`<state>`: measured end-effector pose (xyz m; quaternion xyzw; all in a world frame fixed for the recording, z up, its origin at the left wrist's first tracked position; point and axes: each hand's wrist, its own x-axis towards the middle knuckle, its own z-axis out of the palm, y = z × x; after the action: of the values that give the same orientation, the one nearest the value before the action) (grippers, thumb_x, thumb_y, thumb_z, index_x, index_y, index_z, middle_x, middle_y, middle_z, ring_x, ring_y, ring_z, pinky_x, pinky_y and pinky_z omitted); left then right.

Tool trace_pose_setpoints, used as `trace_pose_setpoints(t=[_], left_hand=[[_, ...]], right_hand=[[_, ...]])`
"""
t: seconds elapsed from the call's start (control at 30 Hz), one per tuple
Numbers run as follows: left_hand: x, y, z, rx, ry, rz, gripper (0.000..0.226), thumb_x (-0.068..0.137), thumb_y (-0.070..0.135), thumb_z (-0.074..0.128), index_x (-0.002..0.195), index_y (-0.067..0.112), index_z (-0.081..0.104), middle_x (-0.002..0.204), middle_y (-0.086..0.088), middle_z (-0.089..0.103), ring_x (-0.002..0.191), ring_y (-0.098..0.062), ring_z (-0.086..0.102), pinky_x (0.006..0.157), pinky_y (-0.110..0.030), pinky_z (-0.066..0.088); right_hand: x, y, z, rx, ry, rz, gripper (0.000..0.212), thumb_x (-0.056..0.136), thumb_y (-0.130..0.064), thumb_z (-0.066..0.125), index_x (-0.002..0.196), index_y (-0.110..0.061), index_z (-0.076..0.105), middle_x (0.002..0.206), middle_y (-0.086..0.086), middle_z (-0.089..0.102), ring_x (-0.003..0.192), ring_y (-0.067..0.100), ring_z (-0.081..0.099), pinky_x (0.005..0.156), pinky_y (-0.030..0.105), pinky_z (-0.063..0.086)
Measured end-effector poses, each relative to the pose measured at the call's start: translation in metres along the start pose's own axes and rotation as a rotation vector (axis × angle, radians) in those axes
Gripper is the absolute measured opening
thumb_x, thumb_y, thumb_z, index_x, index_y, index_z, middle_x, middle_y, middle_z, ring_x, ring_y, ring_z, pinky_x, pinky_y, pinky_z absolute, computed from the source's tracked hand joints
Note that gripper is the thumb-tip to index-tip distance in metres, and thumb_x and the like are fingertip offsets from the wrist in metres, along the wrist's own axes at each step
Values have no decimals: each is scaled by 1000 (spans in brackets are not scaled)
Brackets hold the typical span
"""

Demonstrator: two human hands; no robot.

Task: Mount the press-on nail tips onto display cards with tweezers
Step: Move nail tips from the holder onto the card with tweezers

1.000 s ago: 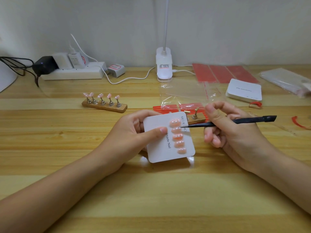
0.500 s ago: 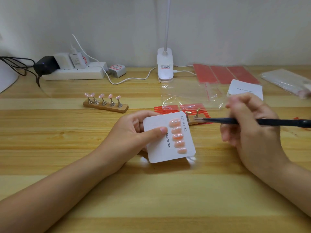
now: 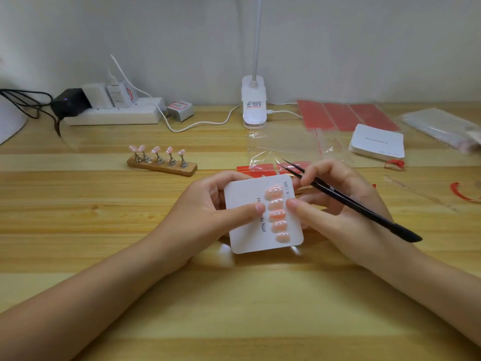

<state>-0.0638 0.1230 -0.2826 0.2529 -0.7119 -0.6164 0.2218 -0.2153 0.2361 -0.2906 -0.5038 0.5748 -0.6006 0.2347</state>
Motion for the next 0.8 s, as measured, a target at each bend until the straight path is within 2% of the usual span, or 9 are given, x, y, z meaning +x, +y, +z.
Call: trace_pose_setpoints(t=[0.07, 0.13, 0.27, 0.33, 0.4, 0.5, 0.67, 0.8], left_hand=[[1, 0, 2, 27, 16, 1, 28, 65, 15, 75, 91, 19, 65, 86, -3, 72, 72, -10, 68, 59, -33, 56], [2, 1, 3, 26, 23, 7, 27, 66, 11, 76, 90, 18, 65, 85, -3, 72, 70, -9, 68, 57, -29, 56], [0, 2, 4, 15, 30, 17, 32, 56, 24, 73, 87, 18, 65, 77, 1, 72, 65, -7, 67, 47, -22, 52], [0, 2, 4, 10, 37, 20, 32, 55, 25, 73, 85, 19, 65, 76, 1, 72, 65, -8, 67, 47, -21, 50], [1, 2, 5, 3, 39, 21, 30, 55, 24, 73, 84, 19, 65, 76, 2, 72, 65, -7, 67, 46, -20, 50], [1, 2, 5, 0, 47, 22, 29, 55, 24, 73, 82, 19, 65, 74, 3, 72, 64, -6, 67, 46, -19, 50], [0, 2, 6, 2, 47, 32, 25, 55, 25, 73, 79, 19, 64, 71, 4, 71, 62, -5, 66, 47, -19, 51], [0, 3, 6, 6, 47, 42, 23, 56, 24, 72, 77, 19, 63, 69, 5, 70, 61, -5, 66, 46, -18, 49]], right_hand=[[0, 1, 0, 13, 2, -7, 34, 75, 4, 69, 76, -26, 54, 88, -12, 67, 66, 9, 67, 56, 26, 57], [0, 1, 0, 4, 1, -18, 33, 75, 4, 69, 77, -25, 54, 89, -15, 68, 67, 7, 66, 59, 28, 58], [0, -1, 1, 6, 12, -23, 25, 73, -5, 71, 77, -24, 54, 84, -14, 67, 67, 6, 66, 62, 31, 59], [0, -1, 1, 14, 15, -17, 19, 68, -18, 71, 77, -24, 54, 85, -13, 68, 69, 9, 66, 65, 37, 58], [-1, -2, 1, 17, 14, -14, 20, 64, -24, 70, 77, -24, 55, 84, -12, 68, 70, 10, 67, 66, 37, 59], [-1, -2, 1, 21, 9, -22, 20, 63, -25, 70, 77, -23, 55, 81, -13, 67, 69, 8, 66, 64, 30, 59], [0, 0, 2, 57, 2, -27, 19, 64, -22, 70, 77, -20, 55, 77, -11, 65, 67, 7, 64, 63, 31, 59], [0, 1, 1, 54, -13, -35, 25, 70, -13, 78, 75, -23, 55, 78, -14, 64, 67, 8, 63, 64, 32, 57]])
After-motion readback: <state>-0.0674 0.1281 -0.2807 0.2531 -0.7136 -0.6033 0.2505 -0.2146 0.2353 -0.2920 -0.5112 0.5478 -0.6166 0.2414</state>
